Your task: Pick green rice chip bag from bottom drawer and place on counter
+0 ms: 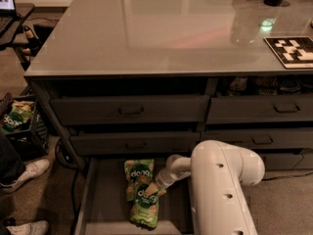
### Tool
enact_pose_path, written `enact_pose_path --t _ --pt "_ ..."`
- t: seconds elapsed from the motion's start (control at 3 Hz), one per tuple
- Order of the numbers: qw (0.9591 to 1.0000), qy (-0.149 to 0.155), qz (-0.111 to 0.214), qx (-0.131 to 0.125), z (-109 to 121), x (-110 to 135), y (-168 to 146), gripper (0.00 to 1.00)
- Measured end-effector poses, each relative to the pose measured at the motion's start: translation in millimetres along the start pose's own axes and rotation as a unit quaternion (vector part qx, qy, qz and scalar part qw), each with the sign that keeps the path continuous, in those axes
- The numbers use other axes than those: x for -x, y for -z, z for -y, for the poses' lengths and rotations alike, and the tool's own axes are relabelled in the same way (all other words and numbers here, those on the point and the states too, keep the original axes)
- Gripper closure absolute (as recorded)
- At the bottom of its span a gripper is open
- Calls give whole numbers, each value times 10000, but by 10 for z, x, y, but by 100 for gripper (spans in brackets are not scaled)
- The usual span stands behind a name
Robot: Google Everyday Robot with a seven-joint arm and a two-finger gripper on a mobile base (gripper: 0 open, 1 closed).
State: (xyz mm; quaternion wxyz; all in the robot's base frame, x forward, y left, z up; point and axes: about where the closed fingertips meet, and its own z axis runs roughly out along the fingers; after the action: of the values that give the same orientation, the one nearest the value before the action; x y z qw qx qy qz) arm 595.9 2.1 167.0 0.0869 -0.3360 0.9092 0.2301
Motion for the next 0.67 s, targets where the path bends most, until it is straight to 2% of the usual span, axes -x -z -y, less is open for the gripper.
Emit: enact_pose_path --t 0.33,0.67 --pt "9996 -223 130 67 -132 8 283 100" --pt "9981 -506 228 253 -500 -71 909 100"
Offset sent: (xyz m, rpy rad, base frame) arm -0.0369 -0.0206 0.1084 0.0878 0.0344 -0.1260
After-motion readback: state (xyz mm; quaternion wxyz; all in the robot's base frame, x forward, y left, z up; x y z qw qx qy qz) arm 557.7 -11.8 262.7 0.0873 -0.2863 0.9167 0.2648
